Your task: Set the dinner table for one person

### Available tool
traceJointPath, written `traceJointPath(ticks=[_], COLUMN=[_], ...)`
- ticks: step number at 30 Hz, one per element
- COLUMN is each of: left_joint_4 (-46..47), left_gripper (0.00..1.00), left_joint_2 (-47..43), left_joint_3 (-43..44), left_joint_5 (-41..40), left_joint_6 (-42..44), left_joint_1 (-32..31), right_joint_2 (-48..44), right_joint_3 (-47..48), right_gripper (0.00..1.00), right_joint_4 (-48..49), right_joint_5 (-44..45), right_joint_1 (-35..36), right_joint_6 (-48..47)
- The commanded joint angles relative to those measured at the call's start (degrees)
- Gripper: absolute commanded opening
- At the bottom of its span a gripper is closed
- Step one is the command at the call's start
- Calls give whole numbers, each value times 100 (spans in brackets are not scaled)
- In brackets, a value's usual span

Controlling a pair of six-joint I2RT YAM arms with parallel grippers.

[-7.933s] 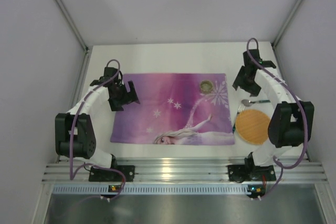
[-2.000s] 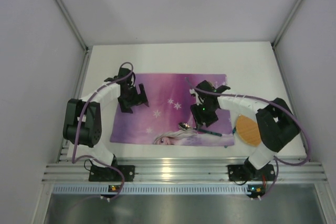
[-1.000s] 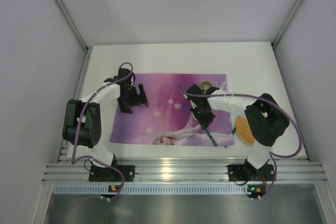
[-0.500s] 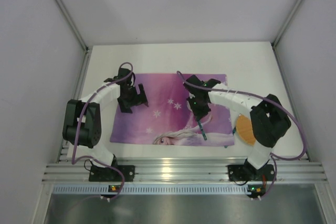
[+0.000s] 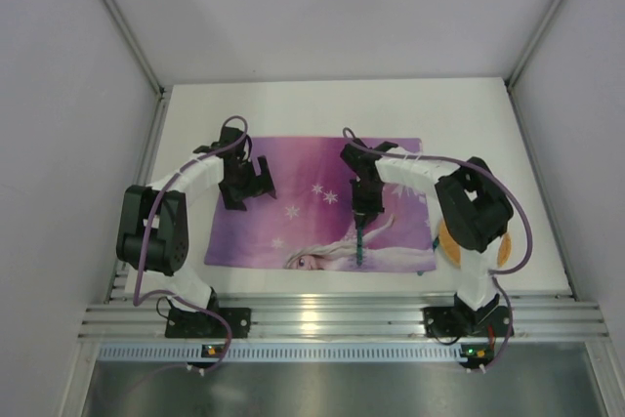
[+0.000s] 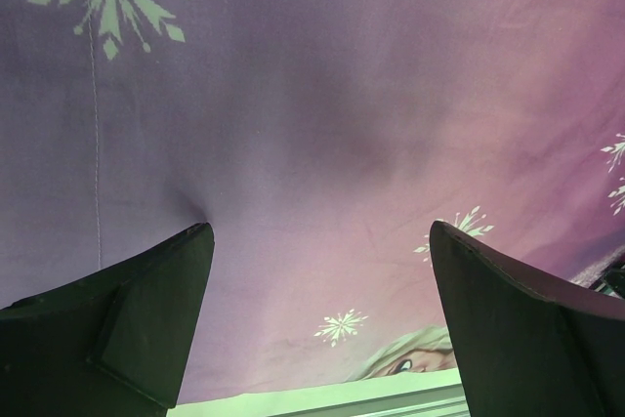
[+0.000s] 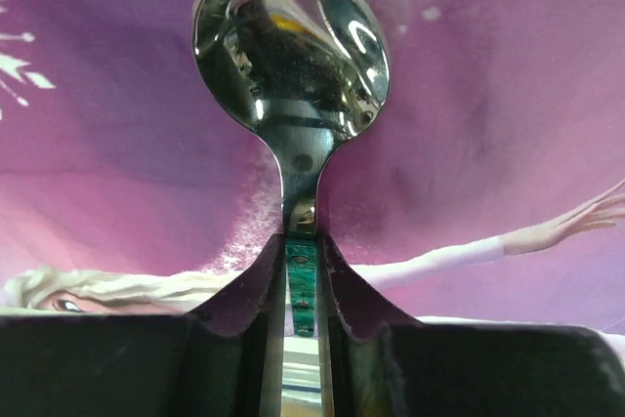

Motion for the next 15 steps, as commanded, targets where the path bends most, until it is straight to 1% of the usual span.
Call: traceJointPath(ticks=[1, 5, 6, 8, 9, 10, 11, 12, 14, 15], left_joint_4=[136, 127, 127, 127, 118, 127, 136, 153, 188, 197], left_gripper=[97, 97, 97, 97, 97, 97, 97, 97, 97, 97], left_joint_2=[-264, -265, -256, -247, -238, -230, -230, -212, -186, -159], left_joint_3=[-118, -144, -144, -136, -110, -101, -100, -109, -109, -118], left_joint_5=[5, -12, -3, 5, 14, 6, 23, 32, 76, 93], left_joint_6=[135, 170, 179, 196, 196, 196, 196, 205, 188, 188], left_joint_1=[-20, -20, -20, -20, -20, -20, -20, -20, -20, -20], right_joint_2=[53, 176, 193, 150, 124, 89, -16, -61, -298, -412], right_joint_3=[95, 164, 182, 191, 182, 156, 147, 121, 77, 7], right_gripper=[0, 0, 2, 11, 24, 31, 36, 44, 48, 49], right_joint_4=[-188, -161, -179, -232, -258, -293, -363, -416, -557, -609], right_joint_5=[5, 163, 163, 189, 207, 285, 338, 435, 488, 671], right_joint_1=[-89, -106, -124, -133, -141, -150, -159, -194, -264, -352], right_joint_6=[498, 490, 472, 446, 411, 384, 367, 323, 288, 270])
